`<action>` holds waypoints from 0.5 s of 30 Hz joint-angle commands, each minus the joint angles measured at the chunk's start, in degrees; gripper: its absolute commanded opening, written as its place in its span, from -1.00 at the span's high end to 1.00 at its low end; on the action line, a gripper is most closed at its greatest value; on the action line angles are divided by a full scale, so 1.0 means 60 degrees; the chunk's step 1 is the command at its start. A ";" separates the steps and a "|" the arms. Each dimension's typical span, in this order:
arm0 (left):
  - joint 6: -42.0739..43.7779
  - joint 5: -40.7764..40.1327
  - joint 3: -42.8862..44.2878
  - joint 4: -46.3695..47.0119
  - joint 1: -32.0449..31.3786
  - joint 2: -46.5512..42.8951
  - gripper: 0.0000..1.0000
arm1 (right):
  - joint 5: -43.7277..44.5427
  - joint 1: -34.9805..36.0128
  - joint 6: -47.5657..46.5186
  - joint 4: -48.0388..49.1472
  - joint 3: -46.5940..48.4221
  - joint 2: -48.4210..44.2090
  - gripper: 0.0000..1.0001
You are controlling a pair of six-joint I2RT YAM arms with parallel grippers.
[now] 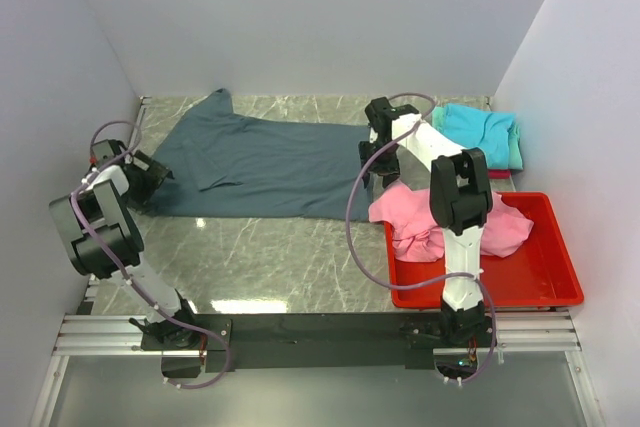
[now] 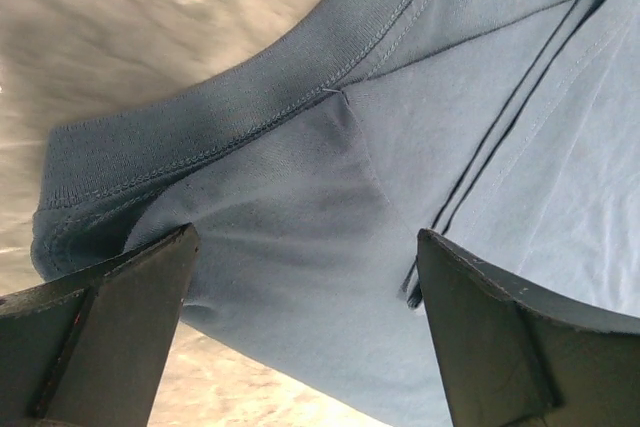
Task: Fold and stack the t-shirts
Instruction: Fold the tshirt
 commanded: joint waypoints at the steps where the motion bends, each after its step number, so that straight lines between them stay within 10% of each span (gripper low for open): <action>1: 0.0563 -0.0571 -0.0318 -0.0367 0.0565 -0.0070 -0.99 | 0.0210 0.0318 -0.0026 -0.0152 0.0449 -0.0087 -0.20; 15: 0.0578 -0.0616 -0.0083 -0.0513 0.1226 -0.0144 -0.99 | -0.0317 0.1798 0.0720 0.0638 -0.2083 -0.1567 -0.17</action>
